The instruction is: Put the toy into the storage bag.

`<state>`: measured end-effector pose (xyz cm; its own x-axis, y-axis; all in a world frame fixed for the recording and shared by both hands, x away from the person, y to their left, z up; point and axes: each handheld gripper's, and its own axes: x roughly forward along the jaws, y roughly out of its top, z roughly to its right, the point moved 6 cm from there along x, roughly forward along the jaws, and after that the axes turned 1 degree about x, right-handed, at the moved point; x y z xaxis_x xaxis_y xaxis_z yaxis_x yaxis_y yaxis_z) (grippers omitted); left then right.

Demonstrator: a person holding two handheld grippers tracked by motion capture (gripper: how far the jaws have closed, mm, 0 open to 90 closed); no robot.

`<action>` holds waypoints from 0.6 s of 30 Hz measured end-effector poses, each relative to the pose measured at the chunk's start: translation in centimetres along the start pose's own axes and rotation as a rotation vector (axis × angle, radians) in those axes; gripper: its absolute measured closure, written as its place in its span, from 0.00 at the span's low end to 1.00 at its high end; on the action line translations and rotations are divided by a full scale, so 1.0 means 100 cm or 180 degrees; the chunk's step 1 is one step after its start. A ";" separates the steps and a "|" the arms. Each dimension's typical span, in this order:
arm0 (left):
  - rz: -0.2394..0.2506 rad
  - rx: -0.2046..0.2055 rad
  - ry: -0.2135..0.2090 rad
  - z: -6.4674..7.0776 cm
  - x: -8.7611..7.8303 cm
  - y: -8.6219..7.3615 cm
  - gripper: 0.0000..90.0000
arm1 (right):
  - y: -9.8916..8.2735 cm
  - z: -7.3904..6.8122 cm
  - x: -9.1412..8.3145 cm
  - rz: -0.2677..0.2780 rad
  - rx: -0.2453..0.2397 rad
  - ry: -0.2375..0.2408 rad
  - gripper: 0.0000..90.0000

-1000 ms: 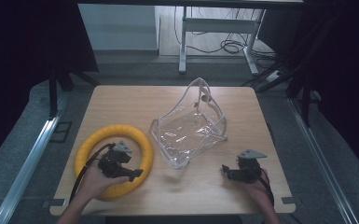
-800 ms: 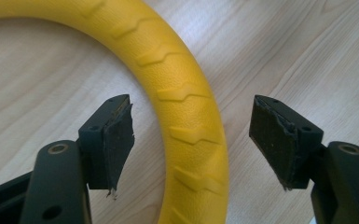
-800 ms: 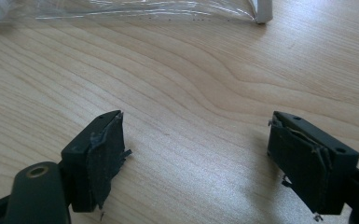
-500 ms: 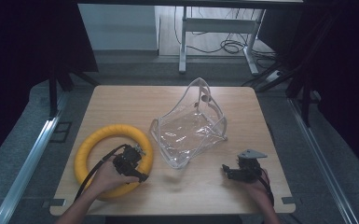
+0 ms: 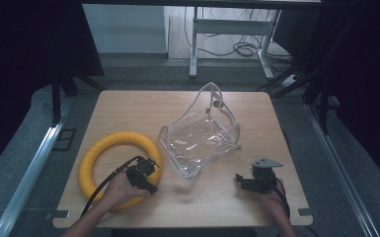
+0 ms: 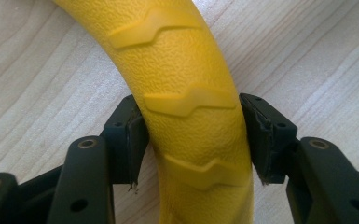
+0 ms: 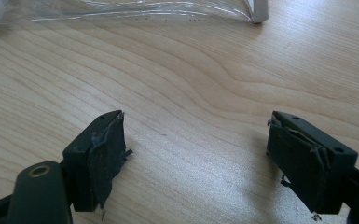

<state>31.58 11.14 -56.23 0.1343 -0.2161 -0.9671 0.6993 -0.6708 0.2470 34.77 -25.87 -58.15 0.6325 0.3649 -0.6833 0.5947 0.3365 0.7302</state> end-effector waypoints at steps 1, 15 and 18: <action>0.0006 0.0001 0.0022 0.000 0.000 0.000 0.50 | 0.000 0.000 0.000 -0.0002 0.0007 -0.0003 0.22; 0.0635 -0.0351 -0.0455 -0.009 -0.017 -0.010 0.53 | 0.000 0.000 0.000 -0.0002 0.0020 -0.0008 0.22; 0.0773 -0.0408 -0.0539 -0.011 -0.025 -0.011 0.54 | 0.000 0.000 0.000 -0.0005 0.0021 -0.0013 0.22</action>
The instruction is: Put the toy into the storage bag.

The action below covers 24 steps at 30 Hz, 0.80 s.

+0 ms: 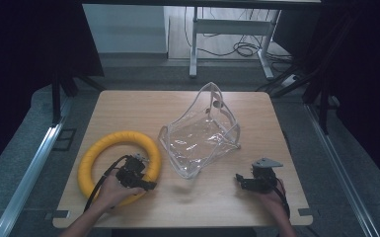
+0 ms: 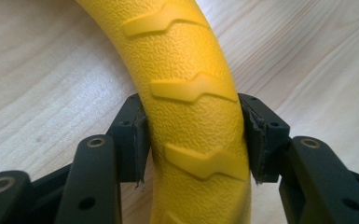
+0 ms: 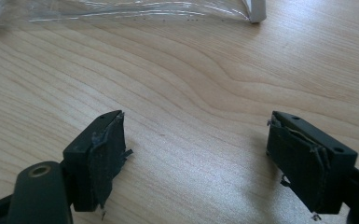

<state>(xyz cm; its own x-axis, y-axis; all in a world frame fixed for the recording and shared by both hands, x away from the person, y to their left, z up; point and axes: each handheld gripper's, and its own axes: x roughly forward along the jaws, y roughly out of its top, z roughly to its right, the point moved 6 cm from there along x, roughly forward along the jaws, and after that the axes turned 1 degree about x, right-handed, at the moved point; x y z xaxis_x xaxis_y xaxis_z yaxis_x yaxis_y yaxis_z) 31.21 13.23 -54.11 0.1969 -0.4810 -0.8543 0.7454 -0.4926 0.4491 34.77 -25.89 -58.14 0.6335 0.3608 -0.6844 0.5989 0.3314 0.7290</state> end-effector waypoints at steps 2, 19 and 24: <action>0.0148 -0.0052 -0.0081 -0.001 -0.009 0.001 0.54 | 0.000 0.000 0.000 -0.0001 0.0002 -0.0002 0.22; 0.1053 -0.0134 -0.0410 -0.012 -0.087 0.005 0.55 | 0.000 0.001 0.000 -0.0008 0.0010 -0.0015 0.22; 0.1178 -0.0124 -0.0405 -0.015 -0.099 0.006 0.55 | 0.000 0.001 0.000 -0.0007 0.0012 -0.0015 0.22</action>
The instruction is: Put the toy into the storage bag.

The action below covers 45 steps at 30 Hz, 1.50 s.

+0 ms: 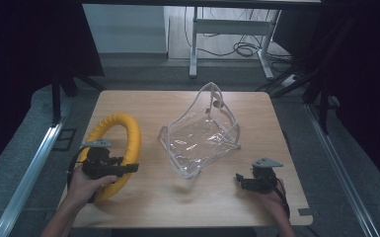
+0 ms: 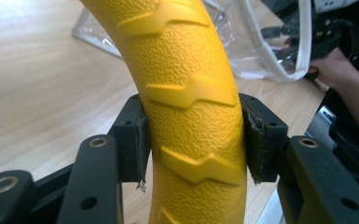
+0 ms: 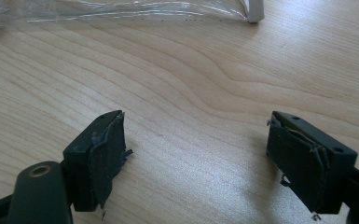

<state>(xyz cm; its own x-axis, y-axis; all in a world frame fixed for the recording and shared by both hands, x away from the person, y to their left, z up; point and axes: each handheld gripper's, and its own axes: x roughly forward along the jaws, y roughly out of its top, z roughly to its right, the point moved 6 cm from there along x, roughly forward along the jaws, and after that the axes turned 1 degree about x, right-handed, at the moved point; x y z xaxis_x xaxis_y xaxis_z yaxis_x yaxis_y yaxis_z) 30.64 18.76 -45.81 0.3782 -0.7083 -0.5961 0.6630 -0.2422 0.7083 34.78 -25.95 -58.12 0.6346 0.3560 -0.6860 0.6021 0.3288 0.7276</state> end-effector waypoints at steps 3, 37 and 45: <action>0.0113 0.0033 0.0053 0.000 -0.010 0.005 0.55 | 0.000 0.000 0.000 0.0001 -0.0001 0.0000 0.22; 0.0773 0.0430 -0.0197 0.031 -0.054 0.047 0.55 | 0.000 0.001 0.000 0.0003 0.0006 -0.0016 0.22; 0.0830 0.0500 -0.0311 0.042 -0.051 0.058 0.55 | 0.000 0.001 0.000 -0.0002 0.0007 -0.0018 0.22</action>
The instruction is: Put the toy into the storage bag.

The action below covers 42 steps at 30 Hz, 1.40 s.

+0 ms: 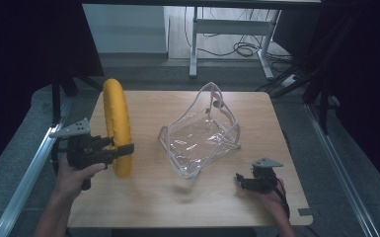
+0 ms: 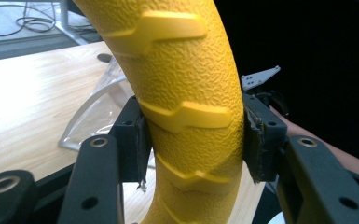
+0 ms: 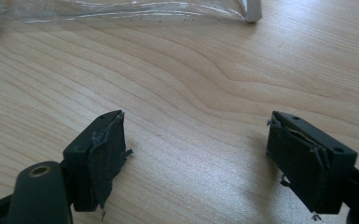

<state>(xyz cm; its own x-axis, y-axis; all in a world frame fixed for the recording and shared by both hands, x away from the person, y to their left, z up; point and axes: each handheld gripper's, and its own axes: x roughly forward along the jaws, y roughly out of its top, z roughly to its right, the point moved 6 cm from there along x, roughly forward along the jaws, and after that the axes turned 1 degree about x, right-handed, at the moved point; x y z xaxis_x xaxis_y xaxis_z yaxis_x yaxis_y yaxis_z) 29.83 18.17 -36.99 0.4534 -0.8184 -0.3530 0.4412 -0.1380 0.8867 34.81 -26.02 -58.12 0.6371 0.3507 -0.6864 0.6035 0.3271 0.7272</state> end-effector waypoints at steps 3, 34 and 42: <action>0.0029 0.0030 -0.0033 0.003 0.003 0.004 0.55 | 0.000 0.000 0.000 -0.0001 -0.0003 0.0002 0.22; 0.0246 0.0279 -0.0358 0.034 0.027 0.048 0.55 | 0.000 0.000 0.000 0.0003 0.0004 0.0000 0.22; 0.0277 0.0323 -0.0401 0.039 0.033 0.058 0.55 | 0.000 0.000 0.000 0.0003 0.0004 -0.0001 0.22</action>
<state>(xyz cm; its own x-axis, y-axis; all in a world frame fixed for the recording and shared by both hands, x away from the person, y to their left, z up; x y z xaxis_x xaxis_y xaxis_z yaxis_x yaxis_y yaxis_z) 30.86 12.50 -31.80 0.3832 -0.8922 -0.2392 0.3212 -0.1141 0.9401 34.81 -26.01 -58.12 0.6377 0.3508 -0.6858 0.6036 0.3257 0.7278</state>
